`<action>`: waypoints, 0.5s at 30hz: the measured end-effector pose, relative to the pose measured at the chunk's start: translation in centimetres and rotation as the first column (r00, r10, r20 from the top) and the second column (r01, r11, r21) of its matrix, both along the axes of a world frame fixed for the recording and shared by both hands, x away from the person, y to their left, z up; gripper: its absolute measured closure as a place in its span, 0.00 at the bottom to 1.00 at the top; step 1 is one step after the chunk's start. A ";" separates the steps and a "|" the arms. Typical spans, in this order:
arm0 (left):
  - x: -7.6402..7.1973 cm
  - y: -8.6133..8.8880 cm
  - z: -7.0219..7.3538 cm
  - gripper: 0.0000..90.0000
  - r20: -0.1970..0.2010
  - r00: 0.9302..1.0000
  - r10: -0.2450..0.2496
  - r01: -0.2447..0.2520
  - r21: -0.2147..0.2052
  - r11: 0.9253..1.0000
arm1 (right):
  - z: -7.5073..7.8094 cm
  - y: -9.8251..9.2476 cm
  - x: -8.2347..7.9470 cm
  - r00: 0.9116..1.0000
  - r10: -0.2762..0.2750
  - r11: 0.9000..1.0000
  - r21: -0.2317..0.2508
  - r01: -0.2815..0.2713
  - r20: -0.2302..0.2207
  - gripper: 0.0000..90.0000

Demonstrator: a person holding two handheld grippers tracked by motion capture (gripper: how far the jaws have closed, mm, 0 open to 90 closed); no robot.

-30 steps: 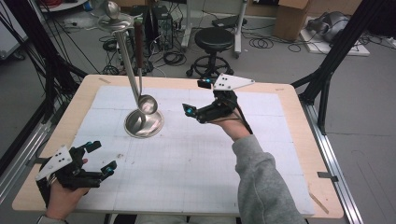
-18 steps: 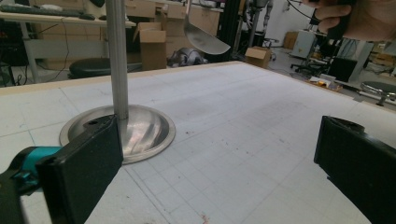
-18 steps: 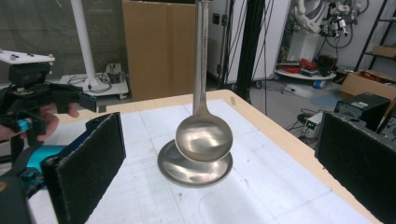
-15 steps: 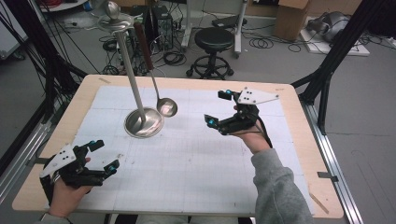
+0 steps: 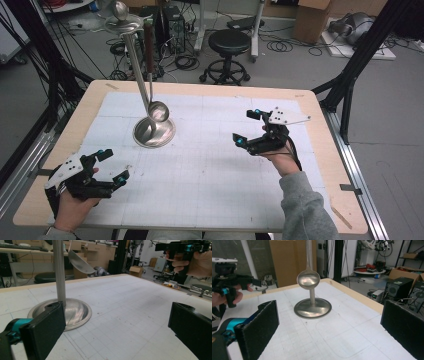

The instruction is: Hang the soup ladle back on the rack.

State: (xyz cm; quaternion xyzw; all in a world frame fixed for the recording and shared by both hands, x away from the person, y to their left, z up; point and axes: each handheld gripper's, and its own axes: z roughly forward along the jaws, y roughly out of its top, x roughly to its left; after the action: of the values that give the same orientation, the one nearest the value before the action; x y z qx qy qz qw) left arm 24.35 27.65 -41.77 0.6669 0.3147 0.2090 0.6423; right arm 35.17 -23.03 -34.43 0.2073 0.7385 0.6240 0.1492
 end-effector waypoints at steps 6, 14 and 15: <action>0.0 0.0 0.0 0.02 0.001 1.000 -0.004 0.004 -0.002 1.000 | -1.2 -0.9 -1.2 1.000 0.003 1.000 -0.002 -0.003 -0.007 0.01; 0.1 -0.2 0.1 0.02 -0.002 1.000 -0.007 0.007 -0.005 1.000 | -2.7 -2.1 -1.9 1.000 -0.016 1.000 -0.003 0.016 -0.023 0.01; 0.1 -0.2 0.1 0.02 0.000 1.000 -0.009 0.009 -0.008 1.000 | -2.9 -2.4 -2.1 0.999 -0.028 1.000 -0.003 0.028 -0.019 0.01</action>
State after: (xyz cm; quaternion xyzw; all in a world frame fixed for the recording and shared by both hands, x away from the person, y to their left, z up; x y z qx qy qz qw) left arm 24.49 27.44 -41.68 0.6657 0.3125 0.2048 0.6459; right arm 33.04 -25.43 -37.34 0.2233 0.7378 0.6189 0.1511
